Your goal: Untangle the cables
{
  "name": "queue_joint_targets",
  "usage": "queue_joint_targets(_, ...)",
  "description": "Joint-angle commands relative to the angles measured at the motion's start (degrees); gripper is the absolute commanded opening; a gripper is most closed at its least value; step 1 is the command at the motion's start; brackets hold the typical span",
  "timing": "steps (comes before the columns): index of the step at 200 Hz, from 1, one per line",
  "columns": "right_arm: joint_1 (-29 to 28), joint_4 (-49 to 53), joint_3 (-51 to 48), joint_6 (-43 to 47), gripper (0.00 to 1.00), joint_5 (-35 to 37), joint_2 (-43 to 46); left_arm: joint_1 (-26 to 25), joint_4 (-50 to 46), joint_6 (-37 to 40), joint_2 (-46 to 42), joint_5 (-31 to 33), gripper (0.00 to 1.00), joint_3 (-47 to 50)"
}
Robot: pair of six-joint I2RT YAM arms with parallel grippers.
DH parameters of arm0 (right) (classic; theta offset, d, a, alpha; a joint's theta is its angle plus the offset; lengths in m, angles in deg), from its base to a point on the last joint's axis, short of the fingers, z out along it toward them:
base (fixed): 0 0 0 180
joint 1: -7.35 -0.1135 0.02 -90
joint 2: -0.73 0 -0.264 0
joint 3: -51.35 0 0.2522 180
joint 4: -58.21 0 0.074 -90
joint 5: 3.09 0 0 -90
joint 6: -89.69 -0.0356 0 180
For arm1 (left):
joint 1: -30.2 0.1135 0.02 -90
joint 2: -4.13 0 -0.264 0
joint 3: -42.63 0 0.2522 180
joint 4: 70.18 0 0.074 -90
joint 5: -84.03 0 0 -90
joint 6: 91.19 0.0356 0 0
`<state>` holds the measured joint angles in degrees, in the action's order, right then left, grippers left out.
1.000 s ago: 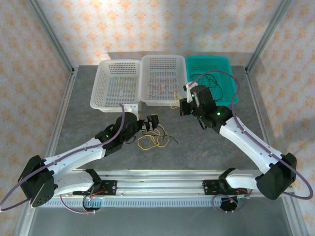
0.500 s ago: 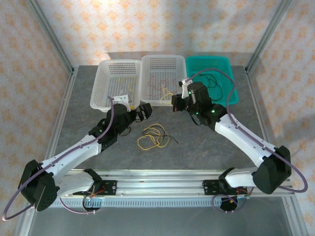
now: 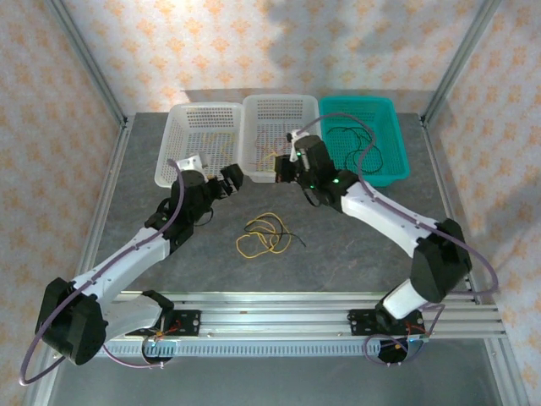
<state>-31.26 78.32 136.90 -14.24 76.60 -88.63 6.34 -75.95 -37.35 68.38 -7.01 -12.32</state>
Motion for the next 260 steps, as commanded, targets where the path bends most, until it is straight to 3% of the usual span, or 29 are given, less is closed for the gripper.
queue_joint_targets(1, -2.78, -3.13, 5.7, -0.49, 0.0, 1.84, -4.06, 2.25, -1.77, 0.65, -0.08, 1.43, 0.99, -1.31)
queue_joint_targets(135, -6.32, 8.35, 47.74, -5.18, 0.0, 2.7, -39.47, 22.95, -1.27, 4.43, 6.05, -11.62, 0.99, -4.04)
queue_joint_targets(167, -6.44, 10.72, 58.18, -5.75, 0.0, 1.97, -47.92, 25.64, 0.92, 2.89, 8.11, -13.33, 0.99, -3.9)
queue_joint_targets(260, -6.47, 7.79, 71.13, -5.58, 0.02, -3.0, -60.9, 28.96, 2.73, 0.84, 12.53, -16.52, 0.99, -5.09)
